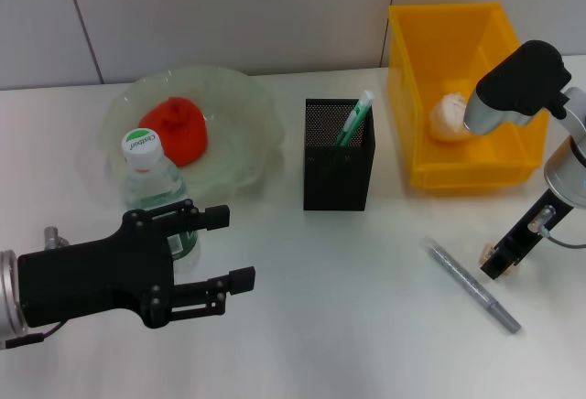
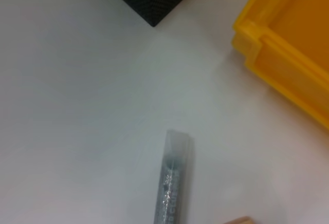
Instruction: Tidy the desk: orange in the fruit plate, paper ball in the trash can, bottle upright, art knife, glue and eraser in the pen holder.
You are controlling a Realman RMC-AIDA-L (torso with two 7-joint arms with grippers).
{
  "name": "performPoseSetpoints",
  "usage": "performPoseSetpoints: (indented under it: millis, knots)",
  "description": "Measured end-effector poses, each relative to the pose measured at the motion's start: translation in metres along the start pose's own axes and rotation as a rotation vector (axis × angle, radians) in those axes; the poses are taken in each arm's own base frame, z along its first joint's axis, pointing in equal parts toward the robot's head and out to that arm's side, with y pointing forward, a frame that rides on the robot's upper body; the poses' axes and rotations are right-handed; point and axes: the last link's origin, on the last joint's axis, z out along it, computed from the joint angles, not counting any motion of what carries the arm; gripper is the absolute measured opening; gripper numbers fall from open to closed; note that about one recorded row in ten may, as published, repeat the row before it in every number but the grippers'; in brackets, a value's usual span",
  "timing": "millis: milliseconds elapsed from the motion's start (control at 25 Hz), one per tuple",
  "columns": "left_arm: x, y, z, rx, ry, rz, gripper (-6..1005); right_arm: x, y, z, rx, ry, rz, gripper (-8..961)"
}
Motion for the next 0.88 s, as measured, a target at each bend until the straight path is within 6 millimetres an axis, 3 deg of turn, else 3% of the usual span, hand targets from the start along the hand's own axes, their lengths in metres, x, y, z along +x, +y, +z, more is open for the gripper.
performPoseSetpoints:
  millis: [560,600,880]
  knots:
    - [0.0003,0.0004,0.0006,-0.003,0.002,0.001,792,-0.0003,0.0016,0.0015,0.014,0.015,0.004,525]
    - [0.0003,0.0004,0.0007,-0.003,0.002,0.001,792,-0.0008,0.0018,0.0013,0.014,0.014,0.008,365]
    - [0.0000,0.0005,0.0009,-0.004,0.002,0.010,791,-0.0032,0.0021,-0.0005,0.017,0.005,0.013,253]
